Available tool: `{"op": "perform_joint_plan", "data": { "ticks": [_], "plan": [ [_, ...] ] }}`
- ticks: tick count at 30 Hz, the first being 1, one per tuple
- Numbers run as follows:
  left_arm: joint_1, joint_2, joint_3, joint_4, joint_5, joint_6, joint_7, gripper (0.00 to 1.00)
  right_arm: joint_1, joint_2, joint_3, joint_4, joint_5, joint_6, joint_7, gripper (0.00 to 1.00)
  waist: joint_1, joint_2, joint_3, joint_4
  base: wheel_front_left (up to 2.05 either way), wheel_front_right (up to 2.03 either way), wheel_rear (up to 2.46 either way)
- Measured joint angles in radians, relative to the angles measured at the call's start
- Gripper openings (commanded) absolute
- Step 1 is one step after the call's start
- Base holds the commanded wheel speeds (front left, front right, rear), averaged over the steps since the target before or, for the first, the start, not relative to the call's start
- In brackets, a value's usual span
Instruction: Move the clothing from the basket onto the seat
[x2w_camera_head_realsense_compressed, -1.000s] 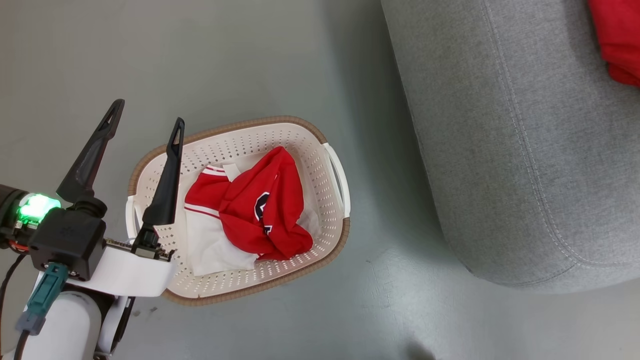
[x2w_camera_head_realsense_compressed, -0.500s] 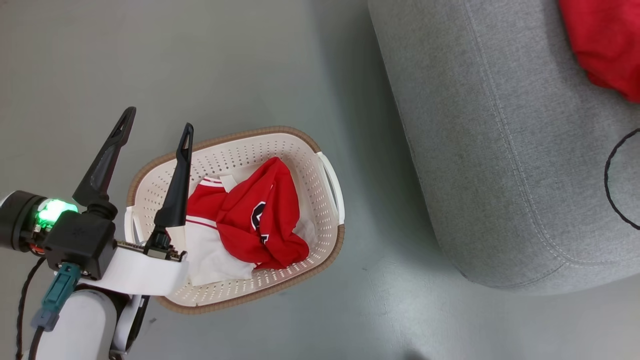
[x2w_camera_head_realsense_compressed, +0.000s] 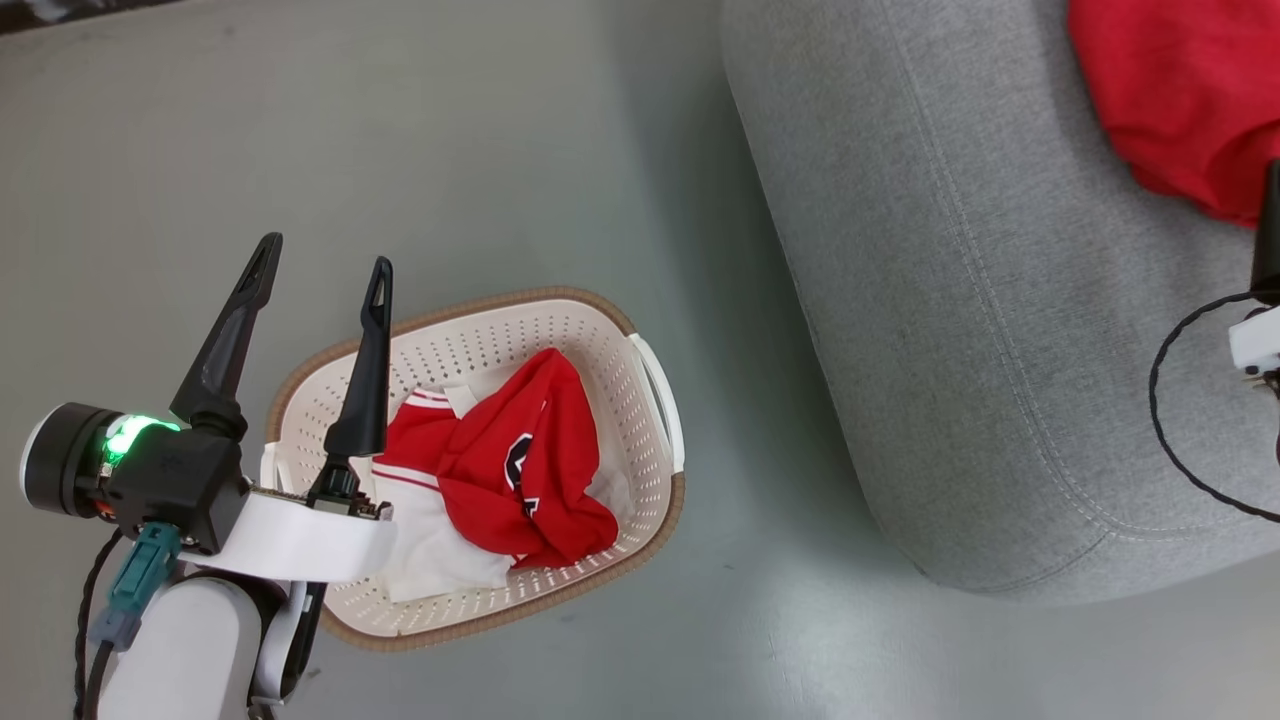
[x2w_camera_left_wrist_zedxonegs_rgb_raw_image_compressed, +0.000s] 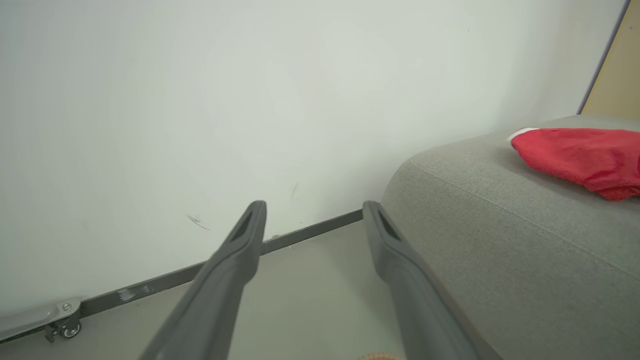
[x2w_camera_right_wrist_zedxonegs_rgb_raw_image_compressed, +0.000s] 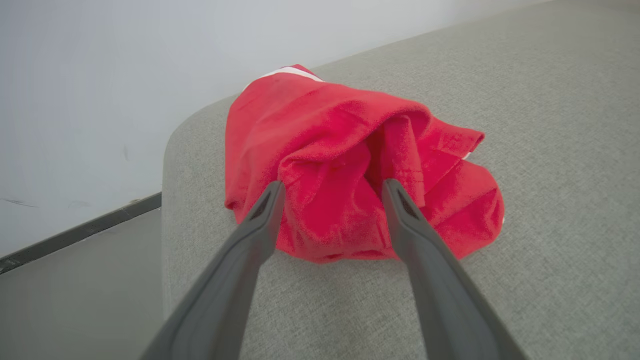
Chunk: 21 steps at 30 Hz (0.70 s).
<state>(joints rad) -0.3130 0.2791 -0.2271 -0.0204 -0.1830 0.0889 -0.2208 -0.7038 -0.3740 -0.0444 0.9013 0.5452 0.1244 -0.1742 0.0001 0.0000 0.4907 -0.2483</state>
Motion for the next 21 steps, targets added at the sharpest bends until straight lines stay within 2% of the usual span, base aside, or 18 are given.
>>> {"op": "perform_joint_plan", "data": {
  "ticks": [16, 21],
  "plan": [
    [0.041, -0.041, 0.04, 0.074, -0.035, 0.034, -0.026, 1.0, 0.093, -0.033, 0.129, -0.249, 0.028, 0.0, -0.02, 1.0, 0.0, 0.0, -0.103, 0.023, 0.0, 0.0, 0.0],
    [0.063, -0.052, 0.048, 0.097, -0.035, 0.044, -0.026, 1.0, 0.101, -0.048, 0.175, -0.311, -0.003, 0.0, -0.035, 1.0, -0.0001, 0.0, -0.141, 0.042, 0.0, 0.0, 0.0]
  ]
}}
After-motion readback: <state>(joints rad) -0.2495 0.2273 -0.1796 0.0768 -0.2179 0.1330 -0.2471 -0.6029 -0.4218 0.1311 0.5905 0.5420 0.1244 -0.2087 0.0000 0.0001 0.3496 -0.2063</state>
